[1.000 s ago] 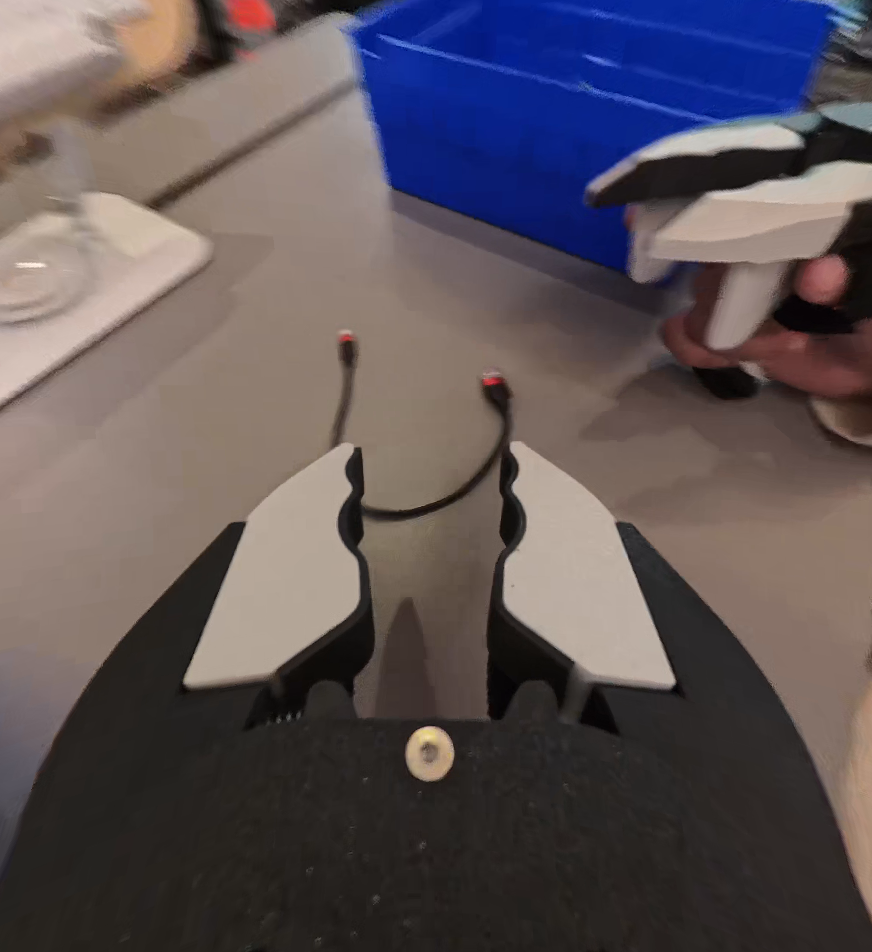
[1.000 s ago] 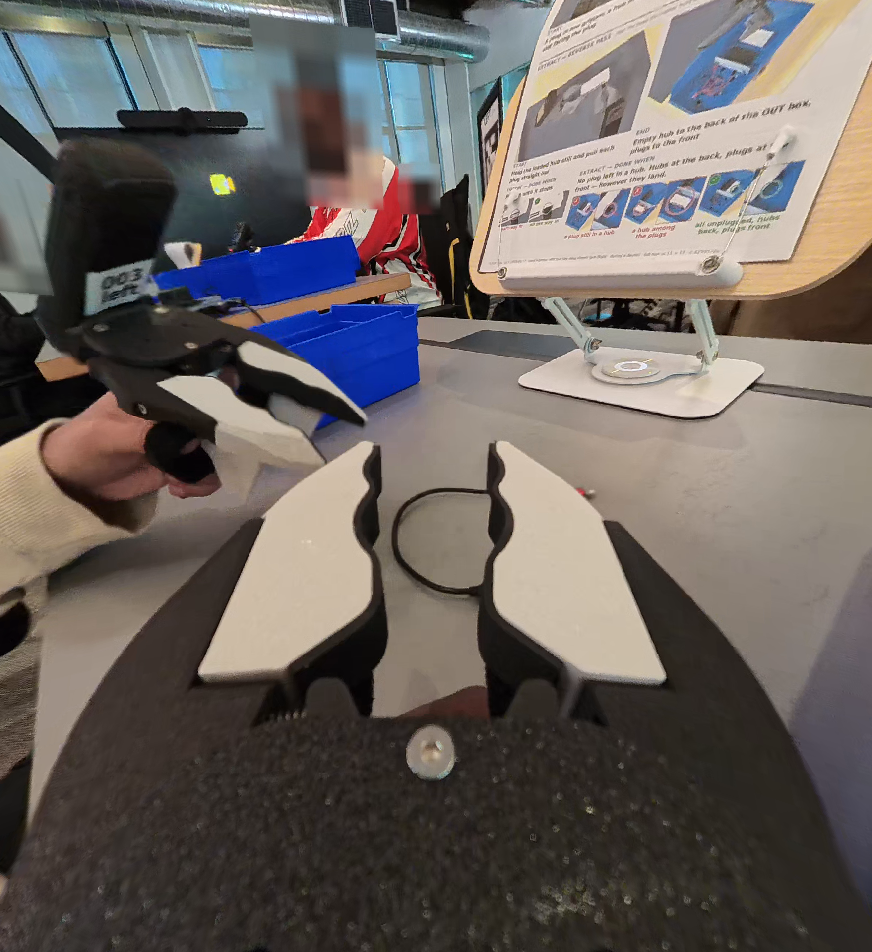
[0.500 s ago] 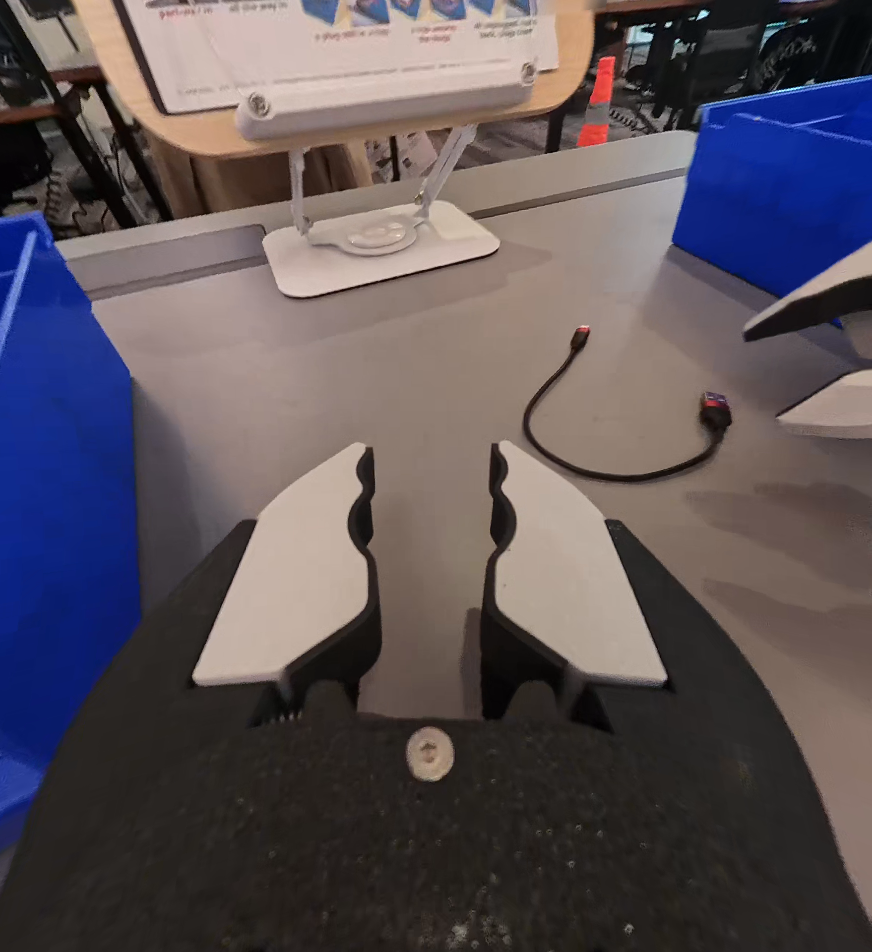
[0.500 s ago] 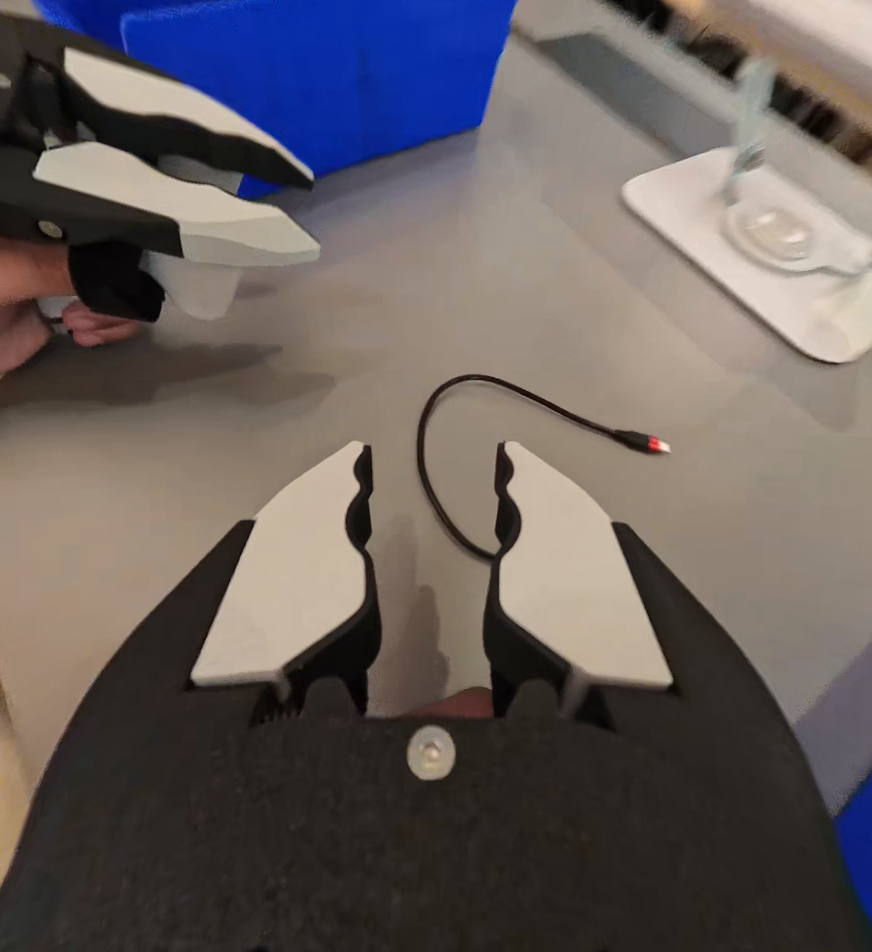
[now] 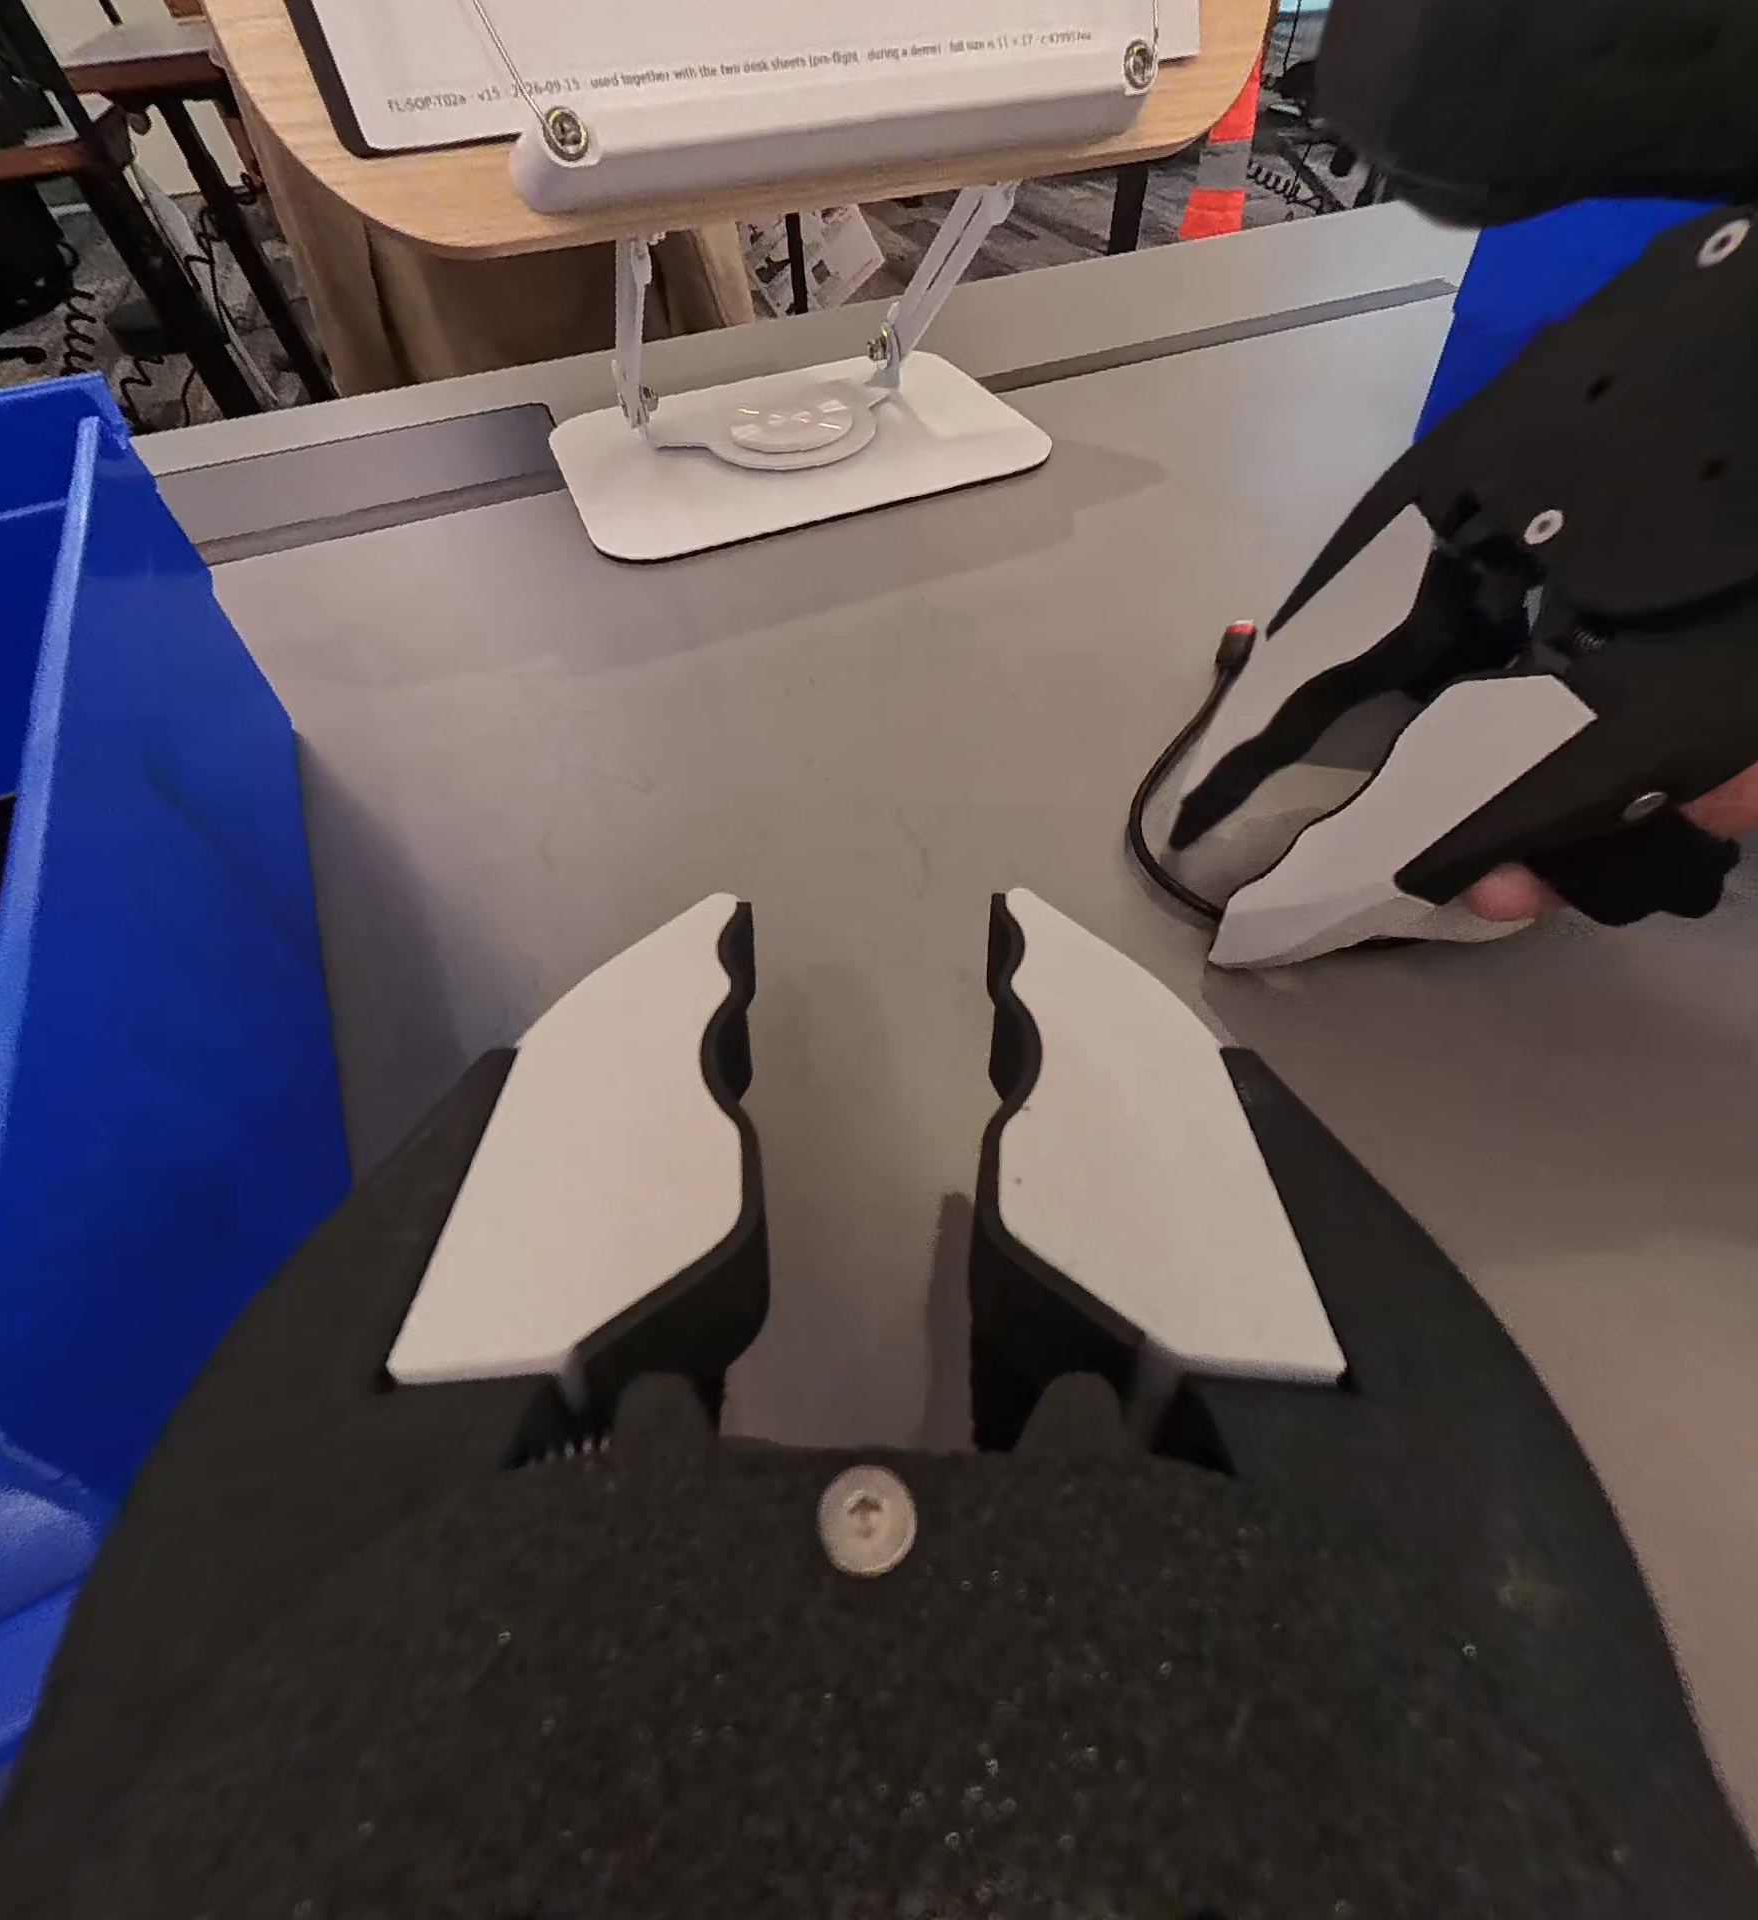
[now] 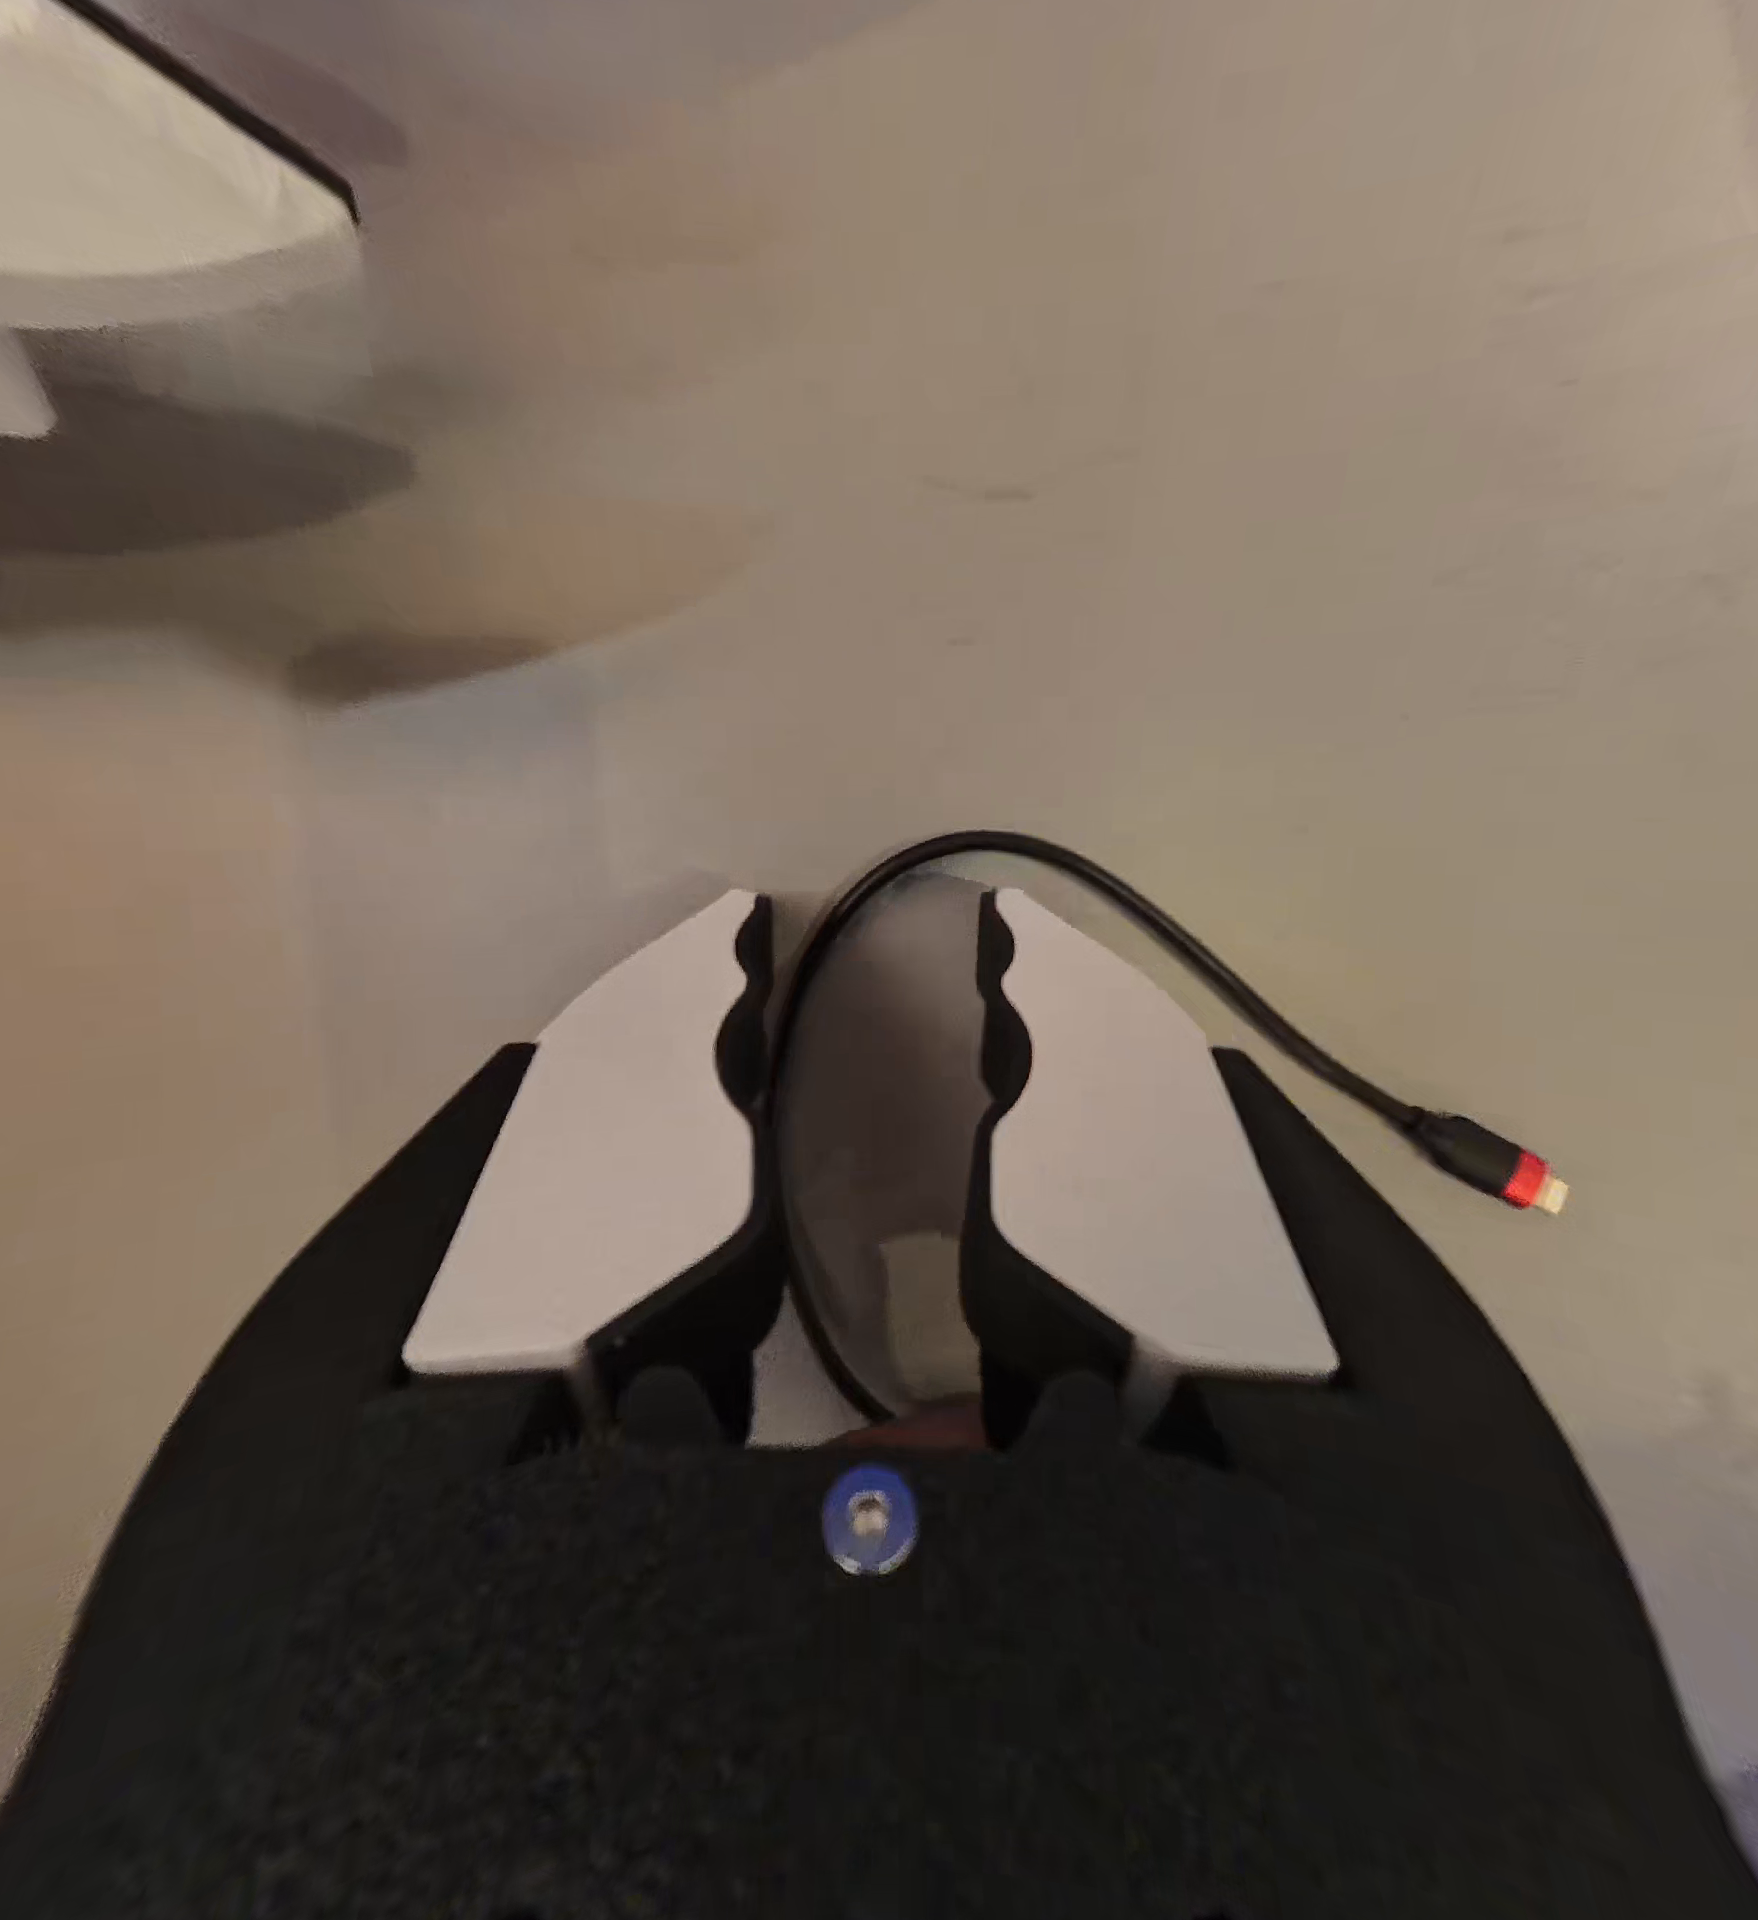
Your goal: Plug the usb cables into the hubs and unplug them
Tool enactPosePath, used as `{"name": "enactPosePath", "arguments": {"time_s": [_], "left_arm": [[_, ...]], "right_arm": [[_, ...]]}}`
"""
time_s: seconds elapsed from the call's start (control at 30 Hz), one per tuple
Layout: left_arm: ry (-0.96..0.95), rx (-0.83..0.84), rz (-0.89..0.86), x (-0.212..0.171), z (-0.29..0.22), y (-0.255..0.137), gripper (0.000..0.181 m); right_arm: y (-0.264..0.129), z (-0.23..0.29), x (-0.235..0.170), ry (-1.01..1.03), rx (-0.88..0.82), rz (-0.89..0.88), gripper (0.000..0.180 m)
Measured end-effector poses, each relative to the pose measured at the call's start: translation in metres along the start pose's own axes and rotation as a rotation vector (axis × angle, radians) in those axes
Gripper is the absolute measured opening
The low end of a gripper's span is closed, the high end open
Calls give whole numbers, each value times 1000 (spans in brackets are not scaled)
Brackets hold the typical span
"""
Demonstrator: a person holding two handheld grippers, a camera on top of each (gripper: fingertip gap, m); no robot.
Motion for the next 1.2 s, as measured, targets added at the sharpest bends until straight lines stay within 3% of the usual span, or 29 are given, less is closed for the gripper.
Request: {"name": "enactPosePath", "arguments": {"time_s": [0.17,0.2,0.3,0.43,0.6,0.77,1.07,1.2], "left_arm": [[-1,-23,21,-1,-1,2,43],[4,-24,24,-1,-2,3,42],[18,-30,25,-1,-5,4,42],[28,-27,24,-1,-6,4,42],[0,-31,10,0,-3,2,42],[-2,-10,-9,2,-1,1,43],[19,17,-11,1,-2,1,43],[29,16,-5,1,-3,1,43]], "right_arm": [[-1,3,-2,41,11,12,27],[0,5,-1,34,23,18,10],[0,7,0,36,37,31,2],[-14,8,7,-44,-83,-21,2],[-76,20,24,-154,-340,-252,2],[-125,44,11,-198,-611,-394,2],[-119,69,-24,-69,-597,-498,2],[-137,64,-27,-55,-594,-523,2]]}}
Point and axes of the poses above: each gripper's, where its closed fingertips meet, y out along the fingers, x out of its top, z = x × y across the jaws, the point moved 7 cm from there along -y, back along the fingers, and after that the axes turned 5 degrees about -y, right-handed, at the moved point
